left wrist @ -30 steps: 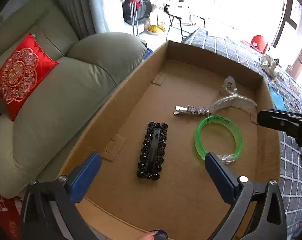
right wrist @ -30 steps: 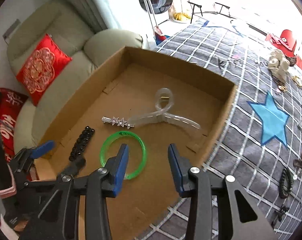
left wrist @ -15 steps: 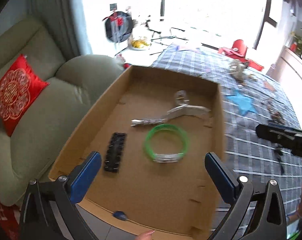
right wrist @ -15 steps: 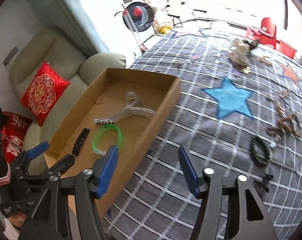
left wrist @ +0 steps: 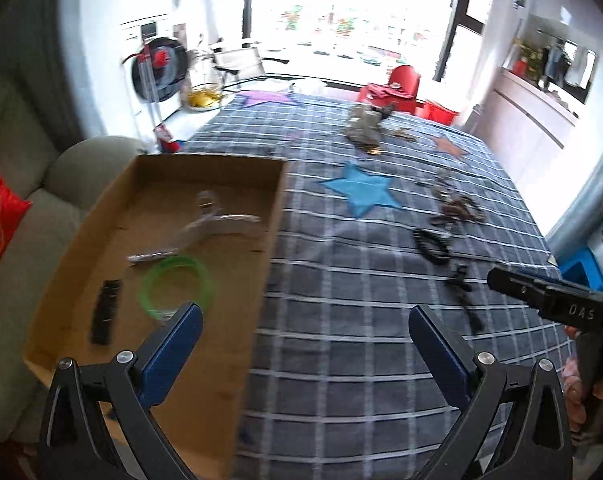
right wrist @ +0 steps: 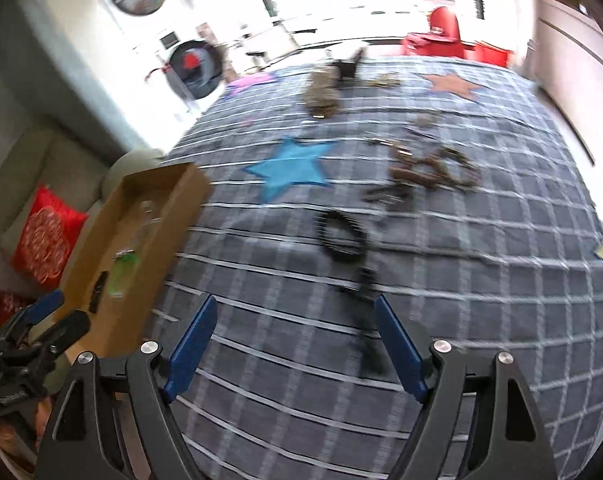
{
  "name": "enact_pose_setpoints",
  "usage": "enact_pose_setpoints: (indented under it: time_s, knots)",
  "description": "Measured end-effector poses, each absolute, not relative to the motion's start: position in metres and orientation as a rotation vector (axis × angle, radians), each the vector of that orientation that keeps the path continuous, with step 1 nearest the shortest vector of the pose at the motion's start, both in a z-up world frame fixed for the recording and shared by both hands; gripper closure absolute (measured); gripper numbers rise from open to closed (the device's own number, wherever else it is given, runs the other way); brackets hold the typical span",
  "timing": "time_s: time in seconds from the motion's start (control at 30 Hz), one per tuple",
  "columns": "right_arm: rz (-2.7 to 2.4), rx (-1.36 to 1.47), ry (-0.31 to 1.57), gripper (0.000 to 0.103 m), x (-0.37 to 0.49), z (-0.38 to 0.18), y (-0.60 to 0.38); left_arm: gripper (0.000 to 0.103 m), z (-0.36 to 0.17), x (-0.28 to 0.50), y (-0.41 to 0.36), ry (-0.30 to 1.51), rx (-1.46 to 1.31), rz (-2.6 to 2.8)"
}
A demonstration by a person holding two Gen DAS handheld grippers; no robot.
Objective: Organize jewelry
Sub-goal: 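Move both open tools back over the remaining jewelry on the bedspread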
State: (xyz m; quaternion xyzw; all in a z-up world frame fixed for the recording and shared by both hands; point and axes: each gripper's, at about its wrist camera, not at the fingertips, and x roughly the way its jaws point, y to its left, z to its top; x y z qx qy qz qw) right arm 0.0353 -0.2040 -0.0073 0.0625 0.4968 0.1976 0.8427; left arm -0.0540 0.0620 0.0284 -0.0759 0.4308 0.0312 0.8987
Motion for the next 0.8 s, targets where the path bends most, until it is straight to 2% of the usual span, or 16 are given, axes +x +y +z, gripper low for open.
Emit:
enact_pose_setpoints:
  time_s: [0.3,0.73,0.8]
  knots:
    - [0.332,0.164,1.066,0.019,0.022,-0.027,-0.257,0.0,0.005,-0.013,0.011,0.942,-0.147,0.021]
    - [0.333,0.081,1.073,0.019,0.016,-0.052,-0.251,0.0,-0.043,0.064,-0.012,1.037,-0.239,0.006]
    - [0.341,0.08,1.076,0.02,0.02,-0.056,-0.248,0.003,-0.046,0.074,-0.015,1.042,-0.244,-0.011]
